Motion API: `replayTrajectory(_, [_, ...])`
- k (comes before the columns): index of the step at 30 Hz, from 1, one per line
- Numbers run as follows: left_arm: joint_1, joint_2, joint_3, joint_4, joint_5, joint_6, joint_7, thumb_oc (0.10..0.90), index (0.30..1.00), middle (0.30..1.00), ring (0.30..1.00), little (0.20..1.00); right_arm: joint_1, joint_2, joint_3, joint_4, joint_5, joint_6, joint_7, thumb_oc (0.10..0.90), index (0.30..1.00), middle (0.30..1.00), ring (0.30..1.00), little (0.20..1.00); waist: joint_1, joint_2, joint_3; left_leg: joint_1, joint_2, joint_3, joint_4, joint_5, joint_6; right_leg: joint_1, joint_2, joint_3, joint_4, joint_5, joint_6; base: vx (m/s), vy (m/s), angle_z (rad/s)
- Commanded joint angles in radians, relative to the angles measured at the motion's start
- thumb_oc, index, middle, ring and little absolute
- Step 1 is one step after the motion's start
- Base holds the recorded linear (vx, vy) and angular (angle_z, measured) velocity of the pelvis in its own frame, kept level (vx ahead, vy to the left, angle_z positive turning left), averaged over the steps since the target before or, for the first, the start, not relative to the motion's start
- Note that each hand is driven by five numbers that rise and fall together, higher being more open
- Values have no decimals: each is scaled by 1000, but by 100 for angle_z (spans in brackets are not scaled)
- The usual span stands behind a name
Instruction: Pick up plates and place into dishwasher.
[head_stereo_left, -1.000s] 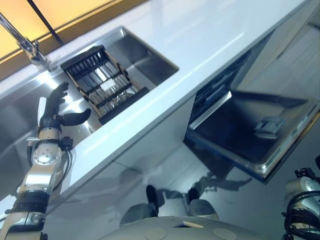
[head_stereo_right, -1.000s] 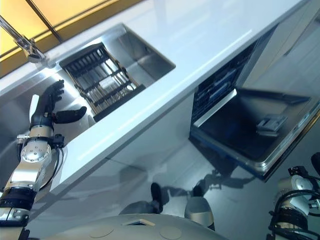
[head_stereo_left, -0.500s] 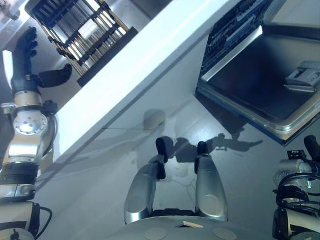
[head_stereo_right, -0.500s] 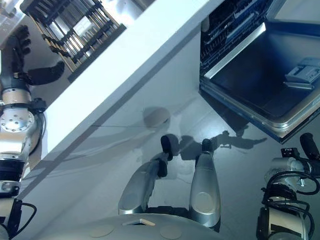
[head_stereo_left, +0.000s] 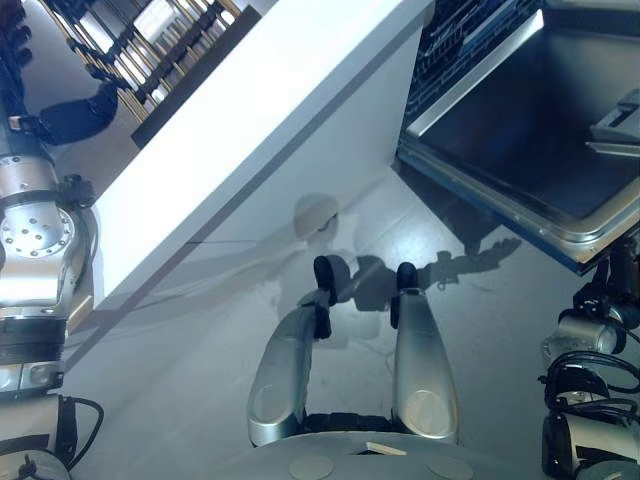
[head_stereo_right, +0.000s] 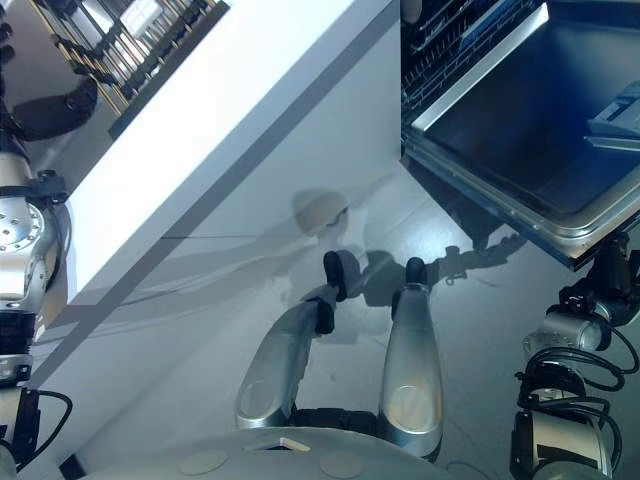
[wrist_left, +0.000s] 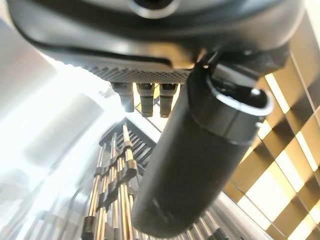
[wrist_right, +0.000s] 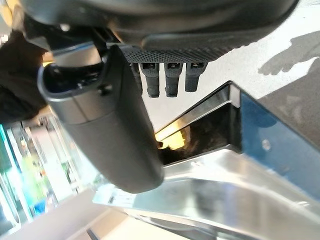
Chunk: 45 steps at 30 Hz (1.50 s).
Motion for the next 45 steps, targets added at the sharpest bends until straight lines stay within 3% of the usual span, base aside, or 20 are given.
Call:
replayTrajectory(1, [11, -73, -31, -91, -47, -84, -2, 800, 900, 900, 900, 900, -60, -89, 16, -70, -35, -21, 116, 800, 900, 900, 900, 900, -7, 13, 2, -18, -87, -24, 155, -172, 11, 16, 50, -109, -46, 2, -53, 0, 0, 0])
replayTrajectory(13, [31, -44, -9, -170, 25, -43, 4, 800, 900, 900, 900, 900, -173, -122, 73, -93, -118, 58, 141, 800, 900, 900, 900, 900, 46, 48, 2, -84, -113, -48, 178, -174, 26, -56, 29, -124, 9, -8, -46, -11, -3, 5])
replayTrajectory(18, [43, -40, -4, -194, 26, -28, 14, 800, 900, 900, 900, 900, -229, -107, 125, -198, -77, 125, 308, 800, 900, 900, 900, 900, 67, 52, 2, -95, -121, -59, 172, -171, 35, -71, 30, -130, 12, -3, -43, -10, 1, 0])
replayTrajectory(20, [59, -39, 6, -194, 23, -31, 14, 800, 900, 900, 900, 900, -246, -77, 185, -344, -103, 157, 374, 800, 900, 900, 900, 900, 75, 43, 2, -96, -121, -62, 169, -167, 37, -69, 31, -135, -1, 8, -39, 7, 2, -9])
replayTrajectory(24, [78, -28, 26, -180, 12, -42, 5, 800, 900, 900, 900, 900, -290, -17, 287, -625, -178, 192, 393, 800, 900, 900, 900, 900, 89, 17, 2, -90, -112, -63, 163, -166, 40, -50, 32, -149, -29, 23, -33, 12, 0, -16])
replayTrajectory(28, [61, -13, 26, -150, 1, -48, -6, 800, 900, 900, 900, 900, -365, 22, 367, -773, -262, 259, 398, 800, 900, 900, 900, 900, 103, -4, 2, -79, -108, -67, 161, -166, 42, -28, 36, -157, -45, 30, -31, 20, -2, -35])
replayTrajectory(34, [4, 30, 9, -102, -46, -42, -43, 800, 900, 900, 900, 900, -481, 37, 478, -865, -346, 340, 403, 800, 900, 900, 900, 900, 130, -36, 2, -47, -108, -82, 158, -166, 42, 29, 37, -172, -79, 41, -33, 30, -2, -22])
replayTrajectory(45, [-50, 45, -30, -59, -84, -43, -101, 800, 900, 900, 900, 900, -590, 45, 542, -843, -402, 371, 371, 800, 900, 900, 900, 900, 180, -67, -3, 44, -123, -120, 120, -150, 56, 147, 28, -198, -136, 59, -33, 60, 43, 8])
